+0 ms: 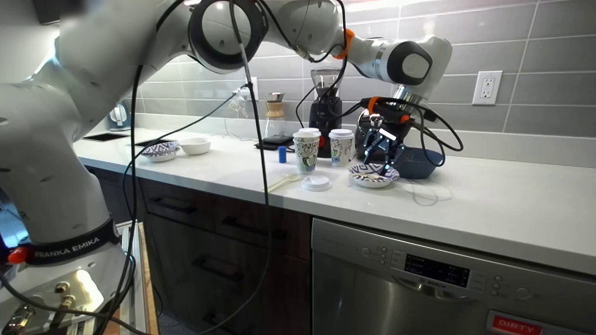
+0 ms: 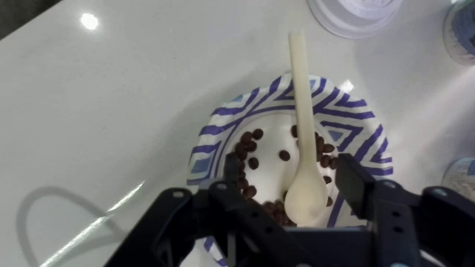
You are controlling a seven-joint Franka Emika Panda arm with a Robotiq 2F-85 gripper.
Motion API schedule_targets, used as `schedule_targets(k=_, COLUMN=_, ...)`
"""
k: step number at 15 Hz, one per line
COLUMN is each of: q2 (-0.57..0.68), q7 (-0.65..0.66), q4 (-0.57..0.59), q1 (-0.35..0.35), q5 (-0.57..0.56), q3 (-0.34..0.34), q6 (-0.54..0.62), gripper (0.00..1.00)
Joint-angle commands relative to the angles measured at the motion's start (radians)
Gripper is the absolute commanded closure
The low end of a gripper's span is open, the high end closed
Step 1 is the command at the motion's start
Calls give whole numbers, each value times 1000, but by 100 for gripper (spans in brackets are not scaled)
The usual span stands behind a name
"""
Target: Use the white spoon to place some contents from the black and white bowl into the open coffee cup
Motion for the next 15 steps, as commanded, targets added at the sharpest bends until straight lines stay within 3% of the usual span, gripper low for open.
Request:
schedule_targets(k=1, q2=-122, q7=-56, q4=-148, q1=0, q5=-35, q3=-28, q6=100, gripper=2)
schedule_targets(k=8, q2=-303, q7=-260, q4=-477, q1=-5, q5=-38, q3=-48, q6=537, gripper=0)
schedule_targets(k=15, q2=-459, q7=-385, q4=-803, q1=-127, q5=106, q3=69, q6=873, gripper=0)
